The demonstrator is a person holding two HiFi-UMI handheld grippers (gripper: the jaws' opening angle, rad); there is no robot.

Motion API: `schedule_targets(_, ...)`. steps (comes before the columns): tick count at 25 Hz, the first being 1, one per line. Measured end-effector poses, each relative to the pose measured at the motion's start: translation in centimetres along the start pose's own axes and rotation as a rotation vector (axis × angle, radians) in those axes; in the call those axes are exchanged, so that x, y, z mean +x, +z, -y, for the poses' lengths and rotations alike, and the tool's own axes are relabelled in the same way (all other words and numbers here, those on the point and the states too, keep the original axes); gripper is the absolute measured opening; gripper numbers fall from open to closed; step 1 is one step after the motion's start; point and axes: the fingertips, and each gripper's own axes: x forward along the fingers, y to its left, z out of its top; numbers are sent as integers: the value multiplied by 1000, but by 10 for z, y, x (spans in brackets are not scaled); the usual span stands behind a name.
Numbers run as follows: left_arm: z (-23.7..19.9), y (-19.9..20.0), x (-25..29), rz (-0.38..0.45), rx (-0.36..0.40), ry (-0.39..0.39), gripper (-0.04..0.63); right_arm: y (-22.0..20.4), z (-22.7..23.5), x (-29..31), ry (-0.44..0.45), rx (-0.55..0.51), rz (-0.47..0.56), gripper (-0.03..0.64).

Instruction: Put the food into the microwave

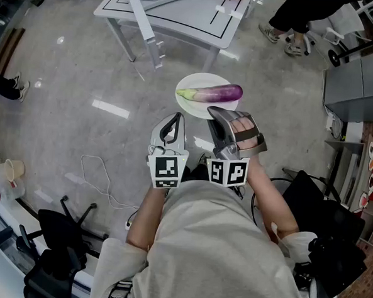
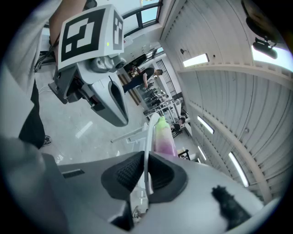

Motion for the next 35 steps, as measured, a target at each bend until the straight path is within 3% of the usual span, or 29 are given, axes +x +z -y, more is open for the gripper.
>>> schedule_targets(11,8,-2,-2,-12,7,-2,6,-2,1,-6,-1,0,9,34)
schedule_targets(26,54,9,29,-17,25,43,6,-59,23,-7,13,-20,45,34)
schedule_targets(35,35,0,60,-65,14,100,6,-74,29,33,42,-4,96,34)
